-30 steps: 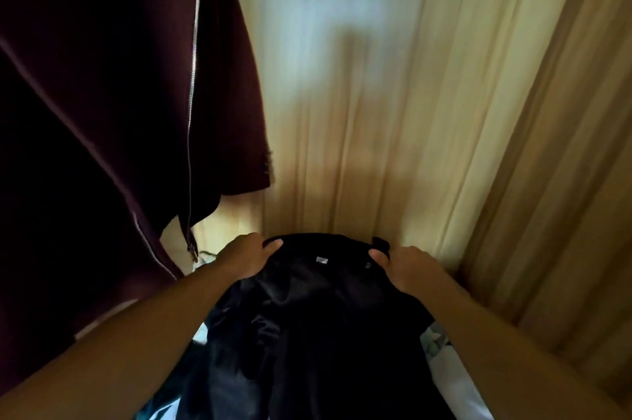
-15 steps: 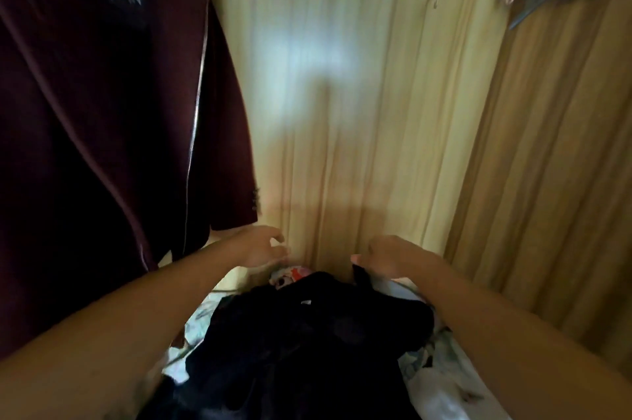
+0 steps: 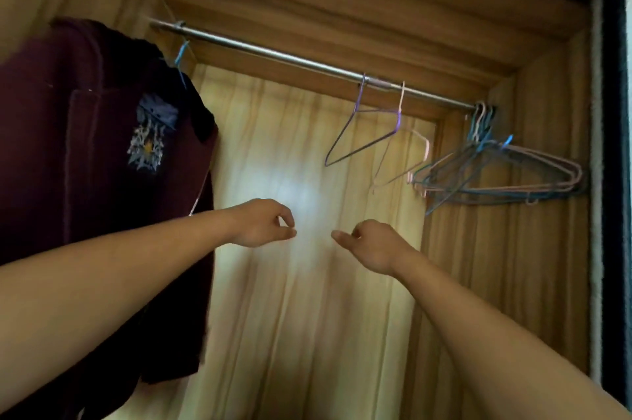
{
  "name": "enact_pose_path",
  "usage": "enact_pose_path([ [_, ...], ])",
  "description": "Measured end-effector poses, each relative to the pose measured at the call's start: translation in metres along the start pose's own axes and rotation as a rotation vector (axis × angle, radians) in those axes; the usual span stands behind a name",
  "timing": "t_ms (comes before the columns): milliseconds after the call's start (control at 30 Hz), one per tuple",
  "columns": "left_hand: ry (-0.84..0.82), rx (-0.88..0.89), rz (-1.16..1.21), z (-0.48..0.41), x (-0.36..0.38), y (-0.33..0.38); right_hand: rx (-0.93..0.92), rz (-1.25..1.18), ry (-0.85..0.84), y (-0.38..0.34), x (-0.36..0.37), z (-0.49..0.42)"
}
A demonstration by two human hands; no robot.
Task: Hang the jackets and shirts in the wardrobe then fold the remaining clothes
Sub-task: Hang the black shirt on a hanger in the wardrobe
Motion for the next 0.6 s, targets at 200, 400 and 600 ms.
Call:
enact_pose_path([
  [200, 0.079, 0.059, 0.063, -0.015, -0.046, 0.038, 0.129, -0.518, 0.358, -0.008, -0.064, -0.01],
  [400, 0.156, 0.097, 0.077, -0.011, -0.063, 0.051, 0.178, -1.047, 0.471, -0.021, -0.109, -0.023],
  [600, 0.172, 0.09, 0.066, -0.009, -0.072, 0.047, 0.268, -1.161, 0.602, -0.019, -0.127, -0.042],
])
Point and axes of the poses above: each hand's wrist, its own z-axis away from the middle knuckle, its own x-axis out of the palm, y = z × x, the point moved 2 cm from there along -z, towards the middle knuckle, and after that the axes turned 14 degrees about z, right-handed, at the moved point
